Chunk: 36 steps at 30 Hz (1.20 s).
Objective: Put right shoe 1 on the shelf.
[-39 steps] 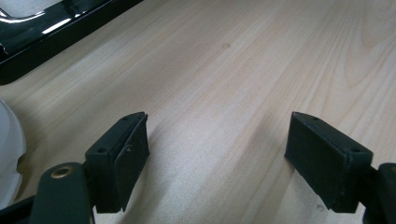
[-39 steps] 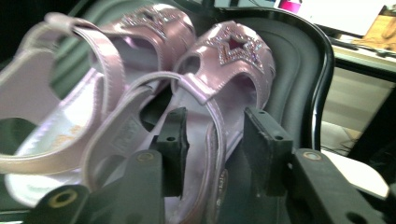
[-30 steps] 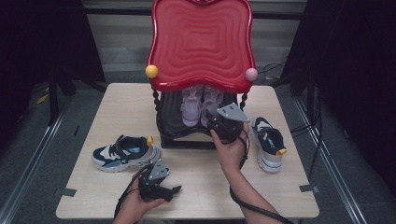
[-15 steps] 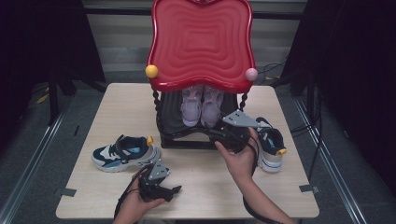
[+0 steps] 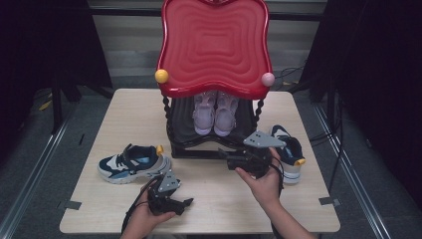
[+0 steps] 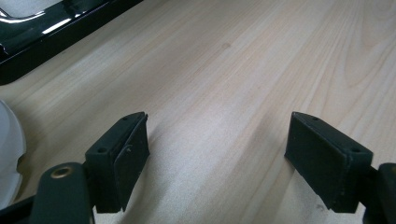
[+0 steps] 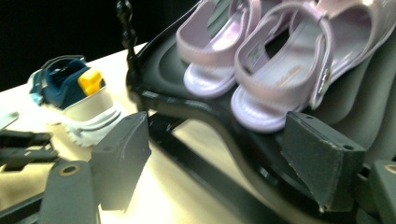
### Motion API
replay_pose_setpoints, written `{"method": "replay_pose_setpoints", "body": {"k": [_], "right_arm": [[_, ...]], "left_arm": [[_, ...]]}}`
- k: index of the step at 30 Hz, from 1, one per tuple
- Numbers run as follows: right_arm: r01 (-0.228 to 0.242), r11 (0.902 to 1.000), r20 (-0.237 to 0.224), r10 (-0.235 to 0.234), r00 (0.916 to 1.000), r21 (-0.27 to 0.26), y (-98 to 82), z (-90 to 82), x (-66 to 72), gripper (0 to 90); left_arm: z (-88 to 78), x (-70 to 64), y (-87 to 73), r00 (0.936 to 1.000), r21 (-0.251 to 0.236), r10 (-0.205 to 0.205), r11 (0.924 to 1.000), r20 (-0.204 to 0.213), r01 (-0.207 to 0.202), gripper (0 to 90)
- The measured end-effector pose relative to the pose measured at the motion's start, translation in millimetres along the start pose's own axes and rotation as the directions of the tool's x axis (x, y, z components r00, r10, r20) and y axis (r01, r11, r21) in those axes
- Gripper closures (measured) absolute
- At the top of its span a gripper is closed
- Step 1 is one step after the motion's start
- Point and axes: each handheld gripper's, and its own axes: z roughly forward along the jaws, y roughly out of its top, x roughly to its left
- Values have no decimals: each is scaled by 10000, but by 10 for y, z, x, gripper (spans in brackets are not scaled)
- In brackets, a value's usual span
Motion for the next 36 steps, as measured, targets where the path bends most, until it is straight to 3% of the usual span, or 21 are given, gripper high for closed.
{"method": "replay_pose_setpoints", "body": {"k": [12, 19, 36], "right_arm": [[-163, 9989, -386, 181, 9991, 446, -264, -156, -84, 172], [-5, 9973, -863, 69, 9962, 733, -411, -210, -101, 148], [128, 9825, -1379, 132, 9904, 1860, -837, -295, -161, 145]], "left_arm": [[0, 0, 0, 10000, 2, -5, 10000, -3, 5, 208], [1, -2, -1, 10000, -36, -46, 10000, -4, 46, 208], [1, -2, -1, 10000, -30, -44, 10000, -7, 44, 208]]}}
